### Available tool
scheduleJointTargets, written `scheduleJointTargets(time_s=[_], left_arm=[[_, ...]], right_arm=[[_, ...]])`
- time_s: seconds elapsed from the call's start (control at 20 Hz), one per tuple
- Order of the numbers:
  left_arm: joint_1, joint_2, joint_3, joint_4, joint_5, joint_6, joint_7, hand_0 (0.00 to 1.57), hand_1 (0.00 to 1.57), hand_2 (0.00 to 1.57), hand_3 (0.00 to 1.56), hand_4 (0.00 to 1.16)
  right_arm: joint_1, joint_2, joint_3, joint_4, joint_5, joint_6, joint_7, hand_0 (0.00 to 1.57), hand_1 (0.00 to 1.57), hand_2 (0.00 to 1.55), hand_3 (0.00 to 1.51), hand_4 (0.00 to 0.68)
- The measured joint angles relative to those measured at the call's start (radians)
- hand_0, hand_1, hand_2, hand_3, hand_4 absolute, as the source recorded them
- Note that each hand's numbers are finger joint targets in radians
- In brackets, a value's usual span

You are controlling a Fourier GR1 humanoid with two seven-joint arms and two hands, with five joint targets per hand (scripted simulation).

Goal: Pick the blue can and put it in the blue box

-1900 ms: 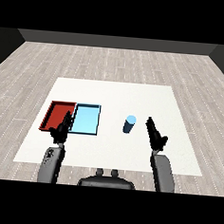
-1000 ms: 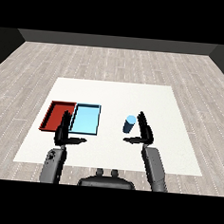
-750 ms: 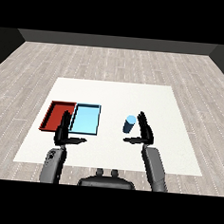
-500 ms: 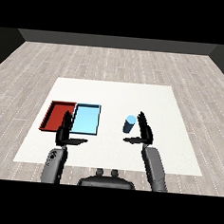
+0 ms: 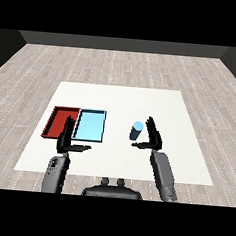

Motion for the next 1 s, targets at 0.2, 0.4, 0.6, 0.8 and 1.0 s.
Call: scheduleJointTargets(time_s=[0.2,0.4,0.6,0.8,1.0], left_arm=[[0.021,0.017,0.015,-0.006,0.014,-0.023,-0.005,0.00,0.00,0.00,0.00,0.00],[0.003,0.010,0.011,0.002,0.019,-0.024,0.010,0.00,0.00,0.00,0.00,0.00],[0.005,0.000,0.002,-0.017,0.008,-0.007,0.021,0.00,0.00,0.00,0.00,0.00],[0.016,-0.004,-0.005,-0.018,-0.009,0.002,0.009,0.00,0.00,0.00,0.00,0.00],[0.025,0.001,0.000,-0.044,0.000,-0.002,0.018,0.00,0.00,0.00,0.00,0.00]], right_arm=[[-0.035,0.007,-0.010,0.087,-0.005,-0.024,-0.020,0.00,0.00,0.00,0.00,0.000],[-0.093,0.005,-0.040,0.167,-0.013,-0.041,-0.014,0.00,0.00,0.00,0.00,0.000],[-0.138,-0.006,-0.067,0.242,-0.024,-0.040,-0.025,0.00,0.00,0.00,0.00,0.000],[-0.184,0.000,-0.085,0.331,-0.031,-0.049,-0.042,0.00,0.00,0.00,0.00,0.000],[-0.218,0.002,-0.089,0.400,-0.059,-0.050,-0.062,0.00,0.00,0.00,0.00,0.000]])
